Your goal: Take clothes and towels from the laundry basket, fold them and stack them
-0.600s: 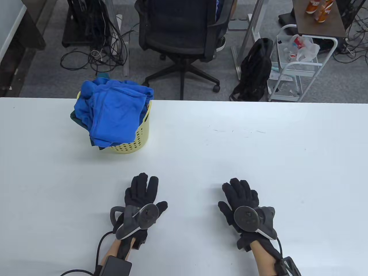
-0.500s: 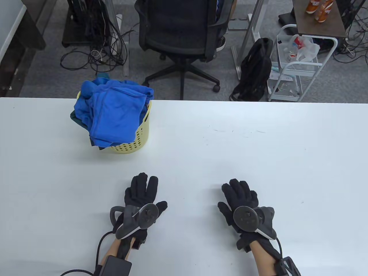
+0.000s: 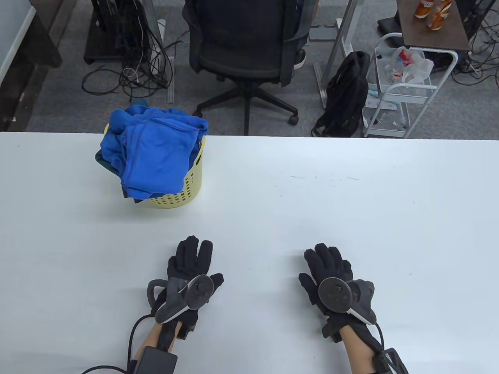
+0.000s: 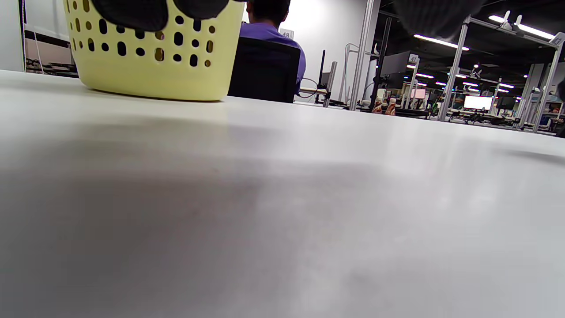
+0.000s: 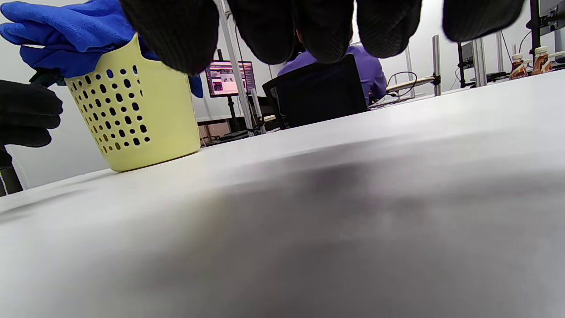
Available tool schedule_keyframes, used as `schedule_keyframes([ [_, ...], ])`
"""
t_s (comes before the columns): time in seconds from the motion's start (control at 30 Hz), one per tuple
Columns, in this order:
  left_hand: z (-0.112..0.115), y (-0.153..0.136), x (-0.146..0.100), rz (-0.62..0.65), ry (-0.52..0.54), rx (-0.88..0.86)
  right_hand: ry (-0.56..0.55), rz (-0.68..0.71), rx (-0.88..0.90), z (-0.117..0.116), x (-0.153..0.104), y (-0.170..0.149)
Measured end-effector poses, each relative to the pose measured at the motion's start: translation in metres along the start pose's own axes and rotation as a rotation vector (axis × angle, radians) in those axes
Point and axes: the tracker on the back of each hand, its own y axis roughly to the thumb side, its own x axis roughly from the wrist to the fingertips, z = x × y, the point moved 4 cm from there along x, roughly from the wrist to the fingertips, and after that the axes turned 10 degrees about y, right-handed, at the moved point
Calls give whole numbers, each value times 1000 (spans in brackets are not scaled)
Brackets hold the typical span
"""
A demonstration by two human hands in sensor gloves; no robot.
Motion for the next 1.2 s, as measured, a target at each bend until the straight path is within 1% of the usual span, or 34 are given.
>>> schedule_keyframes([
  [0.13, -1, -10, 1, -34, -17, 9, 14, -11, 3, -2, 1, -2],
  [0.2, -12, -24, 5, -88, 7, 24, 17, -15, 1, -2, 0, -2],
  [0.27, -37, -44, 13, -157, 66, -15, 14, -16, 1, -1, 1, -1],
  [0.3, -58, -58, 18, -229, 156, -85, 11, -15, 1, 0, 1, 0],
  [0.33, -74, -69, 22, -278, 224, -147, 11, -12, 0, 0, 1, 1],
  [0.37, -99, -83, 29, -337, 296, -234, 9, -8, -4, 1, 2, 2],
  [0.4, -115, -92, 32, -380, 345, -270, 9, -5, -5, 1, 3, 3],
  [0.47, -157, -113, 43, -486, 488, -316, 10, -1, -5, 0, 4, 5],
  [0.5, -174, -121, 48, -560, 530, -320, 13, 1, -7, -1, 4, 6],
  [0.53, -182, -126, 51, -606, 541, -312, 16, 2, -10, -1, 5, 6],
  [0.6, -198, -134, 61, -702, 538, -263, 16, 4, -17, -1, 6, 7],
  [0.67, -200, -135, 76, -746, 423, -190, 15, 6, -18, -1, 7, 7],
  [0.7, -197, -133, 84, -746, 320, -133, 15, 6, -14, -1, 7, 7],
  [0.73, -194, -131, 89, -762, 246, -77, 12, 6, -11, 0, 7, 7],
  [0.77, -194, -128, 92, -771, 210, 18, 1, 7, -4, 2, 6, 7],
  [0.83, -199, -121, 95, -739, 308, 34, -10, 7, 4, 4, 5, 6],
  [0.9, -208, -109, 96, -676, 359, -28, -27, 3, 14, 8, 2, 4],
  [0.93, -218, -100, 94, -632, 437, -71, -36, -1, 26, 11, 1, 2],
  [0.97, -233, -86, 90, -542, 556, -114, -43, -5, 35, 13, 0, 1],
  [1.0, -253, -67, 82, -440, 672, -142, -52, -12, 48, 15, -1, -2],
  [1.03, -267, -52, 75, -339, 733, -170, -58, -16, 59, 16, -1, -3],
  [1.07, -289, -24, 60, -163, 827, -279, -70, -25, 86, 20, -2, -7],
  [1.1, -299, -6, 49, -42, 848, -401, -76, -29, 103, 22, -2, -10],
  [1.13, -306, 17, 38, 84, 825, -554, -89, -39, 146, 26, -2, -15],
  [1.17, -306, 37, 34, 147, 736, -620, -106, -51, 187, 31, -4, -21],
  [1.2, -302, 49, 34, 188, 673, -582, -124, -60, 225, 35, -5, -26],
])
